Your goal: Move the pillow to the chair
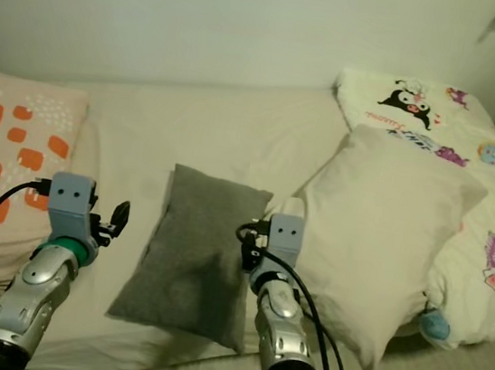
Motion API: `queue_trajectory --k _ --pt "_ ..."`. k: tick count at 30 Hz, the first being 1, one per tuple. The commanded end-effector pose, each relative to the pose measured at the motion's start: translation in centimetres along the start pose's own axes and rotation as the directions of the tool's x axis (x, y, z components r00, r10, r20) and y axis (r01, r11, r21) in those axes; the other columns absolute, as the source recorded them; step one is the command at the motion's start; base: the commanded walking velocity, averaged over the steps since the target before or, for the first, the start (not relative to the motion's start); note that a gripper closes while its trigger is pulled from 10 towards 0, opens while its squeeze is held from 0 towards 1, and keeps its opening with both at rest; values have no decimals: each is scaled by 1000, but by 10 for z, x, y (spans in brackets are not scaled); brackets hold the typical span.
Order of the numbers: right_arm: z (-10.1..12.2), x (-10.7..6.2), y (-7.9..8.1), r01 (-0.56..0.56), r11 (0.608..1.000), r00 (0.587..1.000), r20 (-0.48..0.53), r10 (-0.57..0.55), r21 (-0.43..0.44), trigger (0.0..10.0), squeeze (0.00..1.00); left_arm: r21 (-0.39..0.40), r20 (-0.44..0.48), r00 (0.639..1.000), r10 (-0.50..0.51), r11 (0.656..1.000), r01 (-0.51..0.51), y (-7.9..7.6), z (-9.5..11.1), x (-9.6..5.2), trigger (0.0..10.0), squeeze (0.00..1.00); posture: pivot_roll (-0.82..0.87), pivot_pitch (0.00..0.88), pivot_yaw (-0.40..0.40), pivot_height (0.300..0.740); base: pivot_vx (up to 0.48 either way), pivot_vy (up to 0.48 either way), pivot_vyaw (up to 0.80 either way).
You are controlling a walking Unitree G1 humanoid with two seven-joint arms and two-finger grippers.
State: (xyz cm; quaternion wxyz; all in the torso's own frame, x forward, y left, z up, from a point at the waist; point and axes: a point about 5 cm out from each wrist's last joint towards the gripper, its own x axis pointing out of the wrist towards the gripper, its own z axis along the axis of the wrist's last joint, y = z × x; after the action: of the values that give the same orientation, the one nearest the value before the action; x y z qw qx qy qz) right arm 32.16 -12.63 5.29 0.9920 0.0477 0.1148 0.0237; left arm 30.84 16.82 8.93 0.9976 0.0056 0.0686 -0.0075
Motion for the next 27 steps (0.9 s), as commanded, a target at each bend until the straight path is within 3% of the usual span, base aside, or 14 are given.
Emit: queue_trajectory --k 1,9,27 --pt "-10 -3 -3 15 1000 999 -40 -14 18 10000 0 9 -36 999 -2 1000 2 -1 -7 0 10000 0 64 66 29 740 0 0 0" --pt "-11 -3 3 2 1000 999 -46 -1 21 10000 0 9 -35 999 -1 1000 1 1 -7 -2 10000 0 71 67 23 740 0 0 0" --pt "-13 -5 -2 34 999 998 -49 -32 29 10000 0 2 -36 999 6 1000 -6 0 -9 -2 10000 0 66 72 22 740 0 0 0"
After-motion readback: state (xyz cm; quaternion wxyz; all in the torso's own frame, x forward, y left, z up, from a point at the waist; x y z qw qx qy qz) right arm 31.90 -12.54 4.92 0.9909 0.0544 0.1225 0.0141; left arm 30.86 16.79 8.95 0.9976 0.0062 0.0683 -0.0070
